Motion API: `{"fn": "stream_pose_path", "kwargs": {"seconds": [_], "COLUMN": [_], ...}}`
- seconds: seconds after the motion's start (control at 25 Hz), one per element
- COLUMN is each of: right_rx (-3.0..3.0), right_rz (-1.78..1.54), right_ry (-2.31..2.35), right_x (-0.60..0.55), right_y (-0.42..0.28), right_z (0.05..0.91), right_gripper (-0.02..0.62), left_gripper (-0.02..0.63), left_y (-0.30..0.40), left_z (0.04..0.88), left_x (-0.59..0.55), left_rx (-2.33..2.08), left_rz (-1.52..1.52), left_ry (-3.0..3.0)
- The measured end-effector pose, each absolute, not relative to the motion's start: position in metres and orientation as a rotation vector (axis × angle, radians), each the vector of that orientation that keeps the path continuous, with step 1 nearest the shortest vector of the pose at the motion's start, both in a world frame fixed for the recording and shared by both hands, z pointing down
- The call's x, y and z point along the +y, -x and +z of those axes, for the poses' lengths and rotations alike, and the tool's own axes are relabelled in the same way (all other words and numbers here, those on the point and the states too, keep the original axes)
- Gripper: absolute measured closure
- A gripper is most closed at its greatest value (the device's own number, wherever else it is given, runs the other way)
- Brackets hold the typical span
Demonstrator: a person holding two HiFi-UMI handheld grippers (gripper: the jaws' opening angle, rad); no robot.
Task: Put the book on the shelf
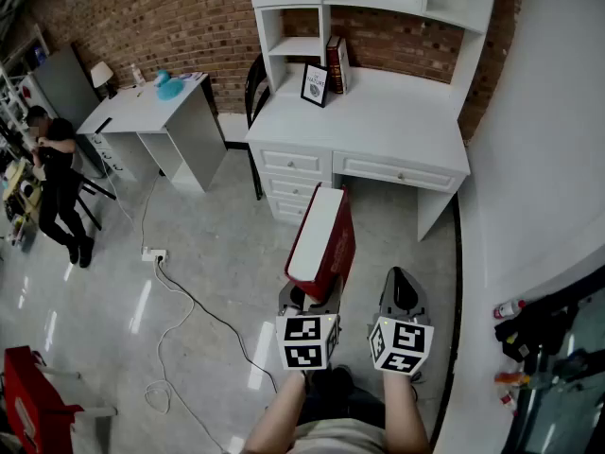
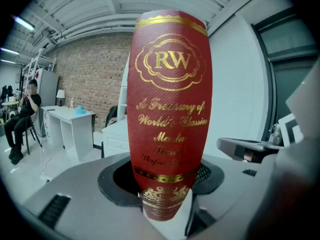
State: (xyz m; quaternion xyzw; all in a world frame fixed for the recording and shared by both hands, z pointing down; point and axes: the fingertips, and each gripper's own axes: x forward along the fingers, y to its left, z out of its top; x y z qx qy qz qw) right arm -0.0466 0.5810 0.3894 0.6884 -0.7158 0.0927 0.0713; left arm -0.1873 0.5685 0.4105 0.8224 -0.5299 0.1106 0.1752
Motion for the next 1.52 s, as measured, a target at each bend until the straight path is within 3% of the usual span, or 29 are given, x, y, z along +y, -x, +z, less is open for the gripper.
{"fn": "stream_pose_path", "kwargs": {"seconds": [0.52,1.52], "right_rx": [-2.156,-2.187], "right_rz": [0.293,0.334], "right_ry": [-2.076,-2.052], "right_x": [0.578,0.543], "right_y": [0.054,0.005], "right_z": [0.391,0.403], "right_gripper": [0.578,0.578], "left_gripper": [0.364,0.364], "left_y": [0.194,0.146], "left_z": [0.413,0.42], "left_x": [0.565,0.525], "left_rx": [-1.488,-1.505], "left_rz": [0.309,0.326], "left_ry": [-2.325,-2.293]}}
